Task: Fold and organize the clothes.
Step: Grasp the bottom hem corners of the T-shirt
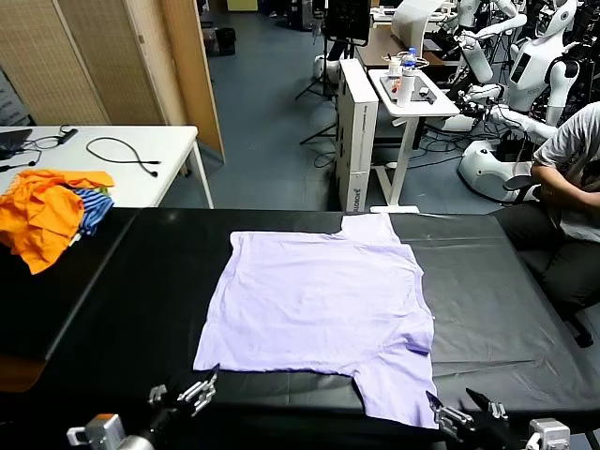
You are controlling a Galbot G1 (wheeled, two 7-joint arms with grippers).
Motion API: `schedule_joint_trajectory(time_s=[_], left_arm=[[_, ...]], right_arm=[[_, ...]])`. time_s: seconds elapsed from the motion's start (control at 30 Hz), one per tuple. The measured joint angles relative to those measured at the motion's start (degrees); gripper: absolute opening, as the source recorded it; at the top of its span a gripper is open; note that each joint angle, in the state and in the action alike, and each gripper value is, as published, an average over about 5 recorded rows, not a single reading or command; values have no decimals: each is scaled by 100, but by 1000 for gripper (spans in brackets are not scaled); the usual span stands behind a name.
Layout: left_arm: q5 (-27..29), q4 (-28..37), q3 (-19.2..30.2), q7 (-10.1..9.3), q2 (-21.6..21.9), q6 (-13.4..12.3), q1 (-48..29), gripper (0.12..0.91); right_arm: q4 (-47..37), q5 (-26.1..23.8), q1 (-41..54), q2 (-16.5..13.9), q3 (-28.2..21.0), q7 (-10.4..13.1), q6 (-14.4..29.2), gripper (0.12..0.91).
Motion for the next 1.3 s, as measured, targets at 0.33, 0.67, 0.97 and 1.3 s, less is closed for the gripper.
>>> schedule_joint_trajectory(time_s=[0.33,0.67,0.97,1.3], left_arm=[[152,65,67,-3,-20,-3,-23,791],[202,97,141,-14,-40,-20,-24,517],[162,144,100,-46,-15,-77,-65,323],[150,88,79,-130,-55,-92,-37,144]], right_arm=[[-204,-83,218,23,-174,-18,-4,712],[-383,-94,244,53,-252,-79,1,266],[-395,-121,207,77,-266,-119,-1,141],[-49,-138,-118,174,-172,4,-179,141]])
